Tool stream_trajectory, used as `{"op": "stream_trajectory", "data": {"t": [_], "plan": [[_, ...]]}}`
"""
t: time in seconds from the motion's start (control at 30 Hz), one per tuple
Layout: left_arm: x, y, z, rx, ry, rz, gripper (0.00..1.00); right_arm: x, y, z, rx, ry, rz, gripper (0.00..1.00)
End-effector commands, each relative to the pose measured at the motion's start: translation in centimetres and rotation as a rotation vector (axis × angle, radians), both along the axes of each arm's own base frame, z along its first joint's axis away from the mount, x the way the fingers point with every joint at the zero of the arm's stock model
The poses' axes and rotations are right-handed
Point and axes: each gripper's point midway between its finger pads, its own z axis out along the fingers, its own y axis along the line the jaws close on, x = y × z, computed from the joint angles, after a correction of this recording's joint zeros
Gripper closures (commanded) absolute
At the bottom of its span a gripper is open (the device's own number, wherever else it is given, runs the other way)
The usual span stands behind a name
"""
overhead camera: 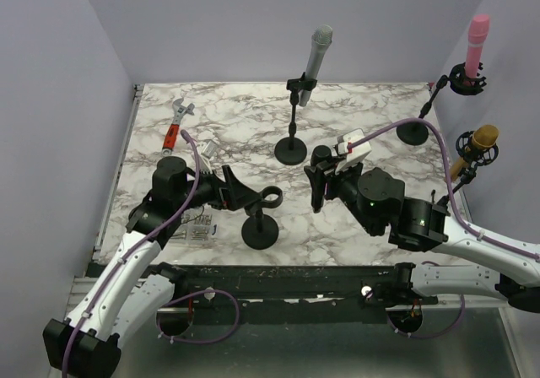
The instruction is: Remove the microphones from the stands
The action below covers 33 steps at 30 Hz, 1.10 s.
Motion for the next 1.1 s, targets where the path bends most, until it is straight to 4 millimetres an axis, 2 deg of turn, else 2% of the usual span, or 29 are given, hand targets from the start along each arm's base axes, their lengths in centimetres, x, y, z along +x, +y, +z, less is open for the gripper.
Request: {"op": "stream_trajectory", "data": {"t": [0.0,0.1,0.27,0.4,0.5,0.73,0.97,1.07], "plan": [[-0.1,1.0,0.8,0.119,-0.1,-0.029,0.01,-0.2,0.0,0.3,0.045,0.0,0.001,0.99],[-0.6,1.5,1.3,0.176,-0.168,-0.065,0.01,-0.3,-0.1,0.0,0.041,0.002,0.006,0.99],[-2.5,0.9,2.7,0.207,-0.354,-0.214,0.01,-0.2,-0.4,0.2,0.037,0.0,-0.004,0.98],[-1.8,0.9,3.2,0.315,-0.467,-0.239,0.01,-0.1,-0.2,0.5,0.036,-0.012,-0.003,0.98],[-1.2,0.1,3.9,0.343,-0.525,-0.274,0.02,-0.2,-0.3,0.5,0.042,-0.006,0.001,0.98],[-0.8,-2.8,3.5,0.357,-0.516,-0.361,0.17,-0.6,-0.6,0.8,0.052,0.004,0.012,0.97],[-0.2,-3.5,3.5,0.43,-0.504,-0.344,0.35,-0.6,-1.1,1.0,0.048,-0.01,0.007,0.96],[0.1,-3.6,2.6,0.468,-0.49,-0.334,0.39,-0.7,-1.1,0.7,0.05,0.002,0.006,0.96]]}}
